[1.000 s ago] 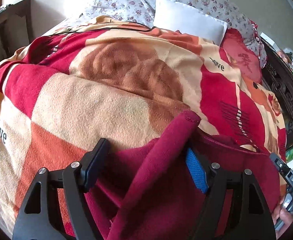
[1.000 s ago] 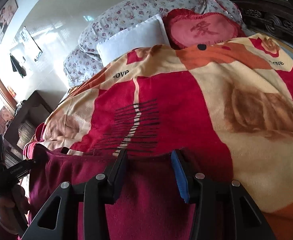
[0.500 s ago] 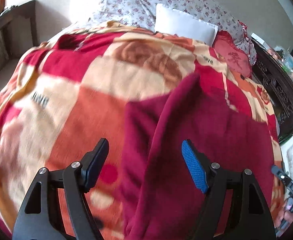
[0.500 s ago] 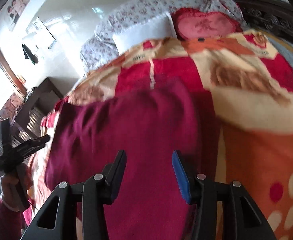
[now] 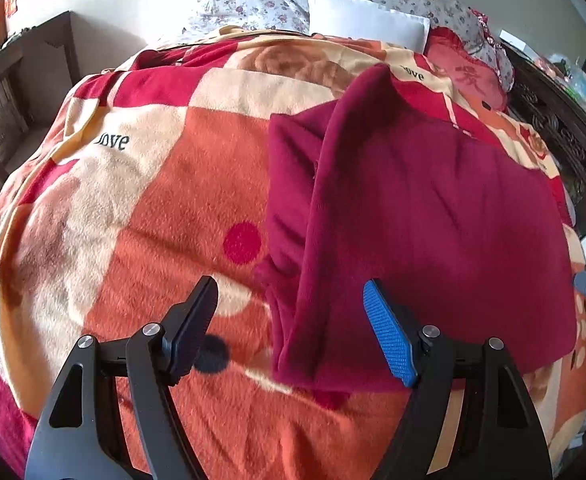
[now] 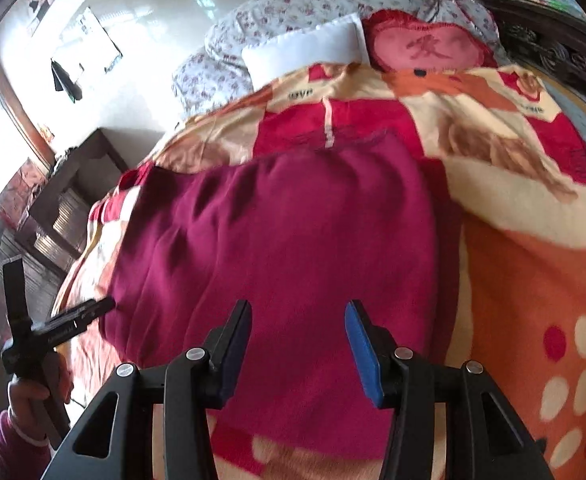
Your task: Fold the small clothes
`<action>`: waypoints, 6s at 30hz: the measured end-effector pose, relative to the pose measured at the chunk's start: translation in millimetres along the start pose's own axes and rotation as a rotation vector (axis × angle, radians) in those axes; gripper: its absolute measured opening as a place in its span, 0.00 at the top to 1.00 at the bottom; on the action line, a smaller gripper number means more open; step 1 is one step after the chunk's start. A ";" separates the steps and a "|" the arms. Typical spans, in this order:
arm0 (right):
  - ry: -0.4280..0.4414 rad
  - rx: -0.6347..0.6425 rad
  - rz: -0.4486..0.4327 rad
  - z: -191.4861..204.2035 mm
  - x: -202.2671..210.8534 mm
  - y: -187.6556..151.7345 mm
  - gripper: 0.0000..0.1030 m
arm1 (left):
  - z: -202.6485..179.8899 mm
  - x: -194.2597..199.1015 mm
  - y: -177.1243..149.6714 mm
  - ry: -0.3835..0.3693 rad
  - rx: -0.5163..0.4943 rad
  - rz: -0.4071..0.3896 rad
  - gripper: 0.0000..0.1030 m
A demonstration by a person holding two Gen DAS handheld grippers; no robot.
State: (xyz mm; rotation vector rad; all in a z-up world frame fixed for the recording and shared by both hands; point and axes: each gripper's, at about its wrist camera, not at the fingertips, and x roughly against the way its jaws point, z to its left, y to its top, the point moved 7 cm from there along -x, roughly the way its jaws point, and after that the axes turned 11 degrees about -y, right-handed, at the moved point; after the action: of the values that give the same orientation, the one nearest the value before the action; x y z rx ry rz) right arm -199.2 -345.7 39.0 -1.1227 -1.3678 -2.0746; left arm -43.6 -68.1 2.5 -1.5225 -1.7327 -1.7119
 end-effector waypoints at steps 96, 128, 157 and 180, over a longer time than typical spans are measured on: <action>0.041 0.310 0.100 248.8 -152.7 117.2 0.78 | 41.4 5.0 -43.0 -0.189 0.211 -0.017 0.28; 0.121 0.298 0.146 250.3 -139.6 86.1 0.80 | 27.6 -11.8 -27.1 -0.315 0.173 -0.041 0.27; 0.196 -0.046 -0.137 28.6 18.2 114.3 0.83 | -241.8 48.3 -22.5 -0.596 -0.301 -0.007 0.80; 0.102 -0.176 -0.028 -58.1 -38.9 76.9 0.63 | -203.8 29.4 -41.9 -0.362 -0.328 0.071 0.58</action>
State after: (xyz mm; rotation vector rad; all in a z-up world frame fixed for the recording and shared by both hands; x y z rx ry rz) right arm -145.3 -434.6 40.0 -1.0548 -1.1791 -2.2759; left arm -182.5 -216.5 56.1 -2.1232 -1.5802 -1.8422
